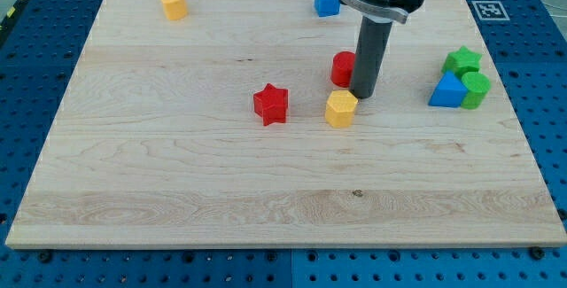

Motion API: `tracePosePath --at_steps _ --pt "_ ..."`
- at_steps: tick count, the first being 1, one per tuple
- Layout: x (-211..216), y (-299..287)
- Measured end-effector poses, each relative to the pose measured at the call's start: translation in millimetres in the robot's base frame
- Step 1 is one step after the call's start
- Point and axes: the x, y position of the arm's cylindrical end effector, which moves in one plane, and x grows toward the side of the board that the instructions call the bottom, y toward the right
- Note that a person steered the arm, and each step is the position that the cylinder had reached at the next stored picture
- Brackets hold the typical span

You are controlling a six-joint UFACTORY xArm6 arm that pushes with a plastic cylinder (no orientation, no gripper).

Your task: Make a triangle out of red blocks and the yellow hexagon

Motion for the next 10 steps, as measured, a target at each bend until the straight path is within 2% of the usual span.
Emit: tracePosePath --at_steps 1,2,5,8,10 --pt "0 -2" --pt "-3 -31" --pt "-50 -32" --pt "-54 -47" --pt "-80 -13"
